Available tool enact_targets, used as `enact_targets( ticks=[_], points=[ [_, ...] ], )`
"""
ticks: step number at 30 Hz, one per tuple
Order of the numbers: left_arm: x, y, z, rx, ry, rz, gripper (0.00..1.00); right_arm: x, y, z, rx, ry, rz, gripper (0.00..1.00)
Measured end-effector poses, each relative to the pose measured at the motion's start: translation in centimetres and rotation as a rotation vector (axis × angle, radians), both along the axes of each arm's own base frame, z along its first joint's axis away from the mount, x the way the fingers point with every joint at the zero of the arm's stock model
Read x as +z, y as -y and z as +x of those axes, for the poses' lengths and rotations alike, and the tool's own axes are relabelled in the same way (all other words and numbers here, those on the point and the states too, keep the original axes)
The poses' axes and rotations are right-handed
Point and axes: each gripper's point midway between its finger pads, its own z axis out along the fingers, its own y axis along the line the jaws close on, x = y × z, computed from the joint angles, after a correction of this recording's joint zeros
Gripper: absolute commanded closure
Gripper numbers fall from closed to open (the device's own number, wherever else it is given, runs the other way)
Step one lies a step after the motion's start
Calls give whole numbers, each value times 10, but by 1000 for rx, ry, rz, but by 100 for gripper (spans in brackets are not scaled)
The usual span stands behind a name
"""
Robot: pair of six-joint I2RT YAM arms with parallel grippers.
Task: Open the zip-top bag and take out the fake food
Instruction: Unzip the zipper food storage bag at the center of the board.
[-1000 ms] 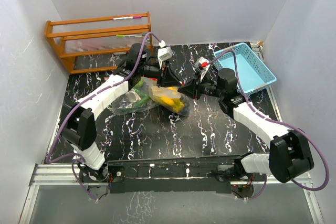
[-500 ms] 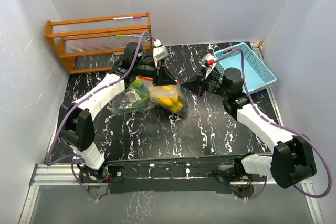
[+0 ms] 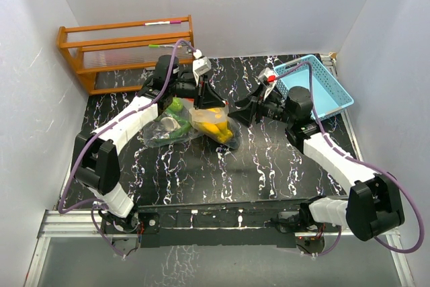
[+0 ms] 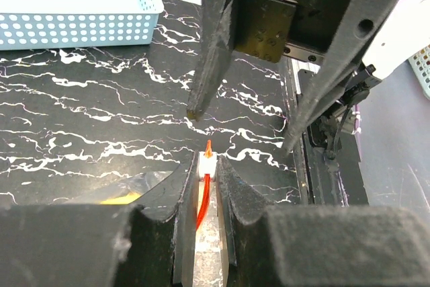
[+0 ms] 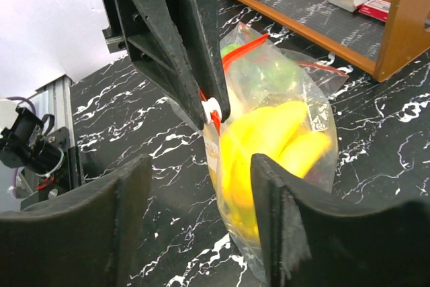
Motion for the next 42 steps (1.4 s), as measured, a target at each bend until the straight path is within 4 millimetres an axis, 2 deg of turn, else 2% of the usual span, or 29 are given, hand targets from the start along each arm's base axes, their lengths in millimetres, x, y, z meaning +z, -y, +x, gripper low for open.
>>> enact_targets(
  ticks=[4, 6, 8, 10, 11, 16, 20, 26, 33, 36, 38, 42],
  points=[
    [7, 2, 1, -1, 0, -25, 100, -7, -7, -1, 39, -15, 0, 33],
    [12, 3, 1, -5, 0, -41, 100, -20, -13, 2, 51, -55, -8, 41],
    [15, 4, 0, -11, -1, -55, 100, -32, -19, 6, 62, -92, -19, 60],
    [17, 5, -1, -16, -3, -64, 100, -40, -25, 10, 70, -123, -28, 91],
    [17, 5, -1, -19, -5, -66, 100, -43, -28, 11, 73, -131, -30, 92],
    [17, 5, -2, -22, -2, -67, 100, -41, -27, 15, 47, -129, -29, 93],
    [14, 4, -2, -22, 1, -63, 100, -32, -23, 16, 14, -101, -20, 93],
    [8, 3, 0, -9, 2, -43, 100, -18, -7, 17, -30, -59, 2, 93],
    [-6, 0, 11, 62, 13, 2, 100, -3, 10, 20, -76, -68, 64, 92],
    [-15, -4, 13, 108, 16, 20, 100, 3, 20, 18, -79, -155, 165, 89],
    [-20, -7, 15, 141, 18, 32, 100, 7, 33, 29, -88, -303, 288, 91],
    [-23, -10, 21, 187, 29, 44, 100, 2, 56, 52, -104, -562, 499, 92]
  ],
)
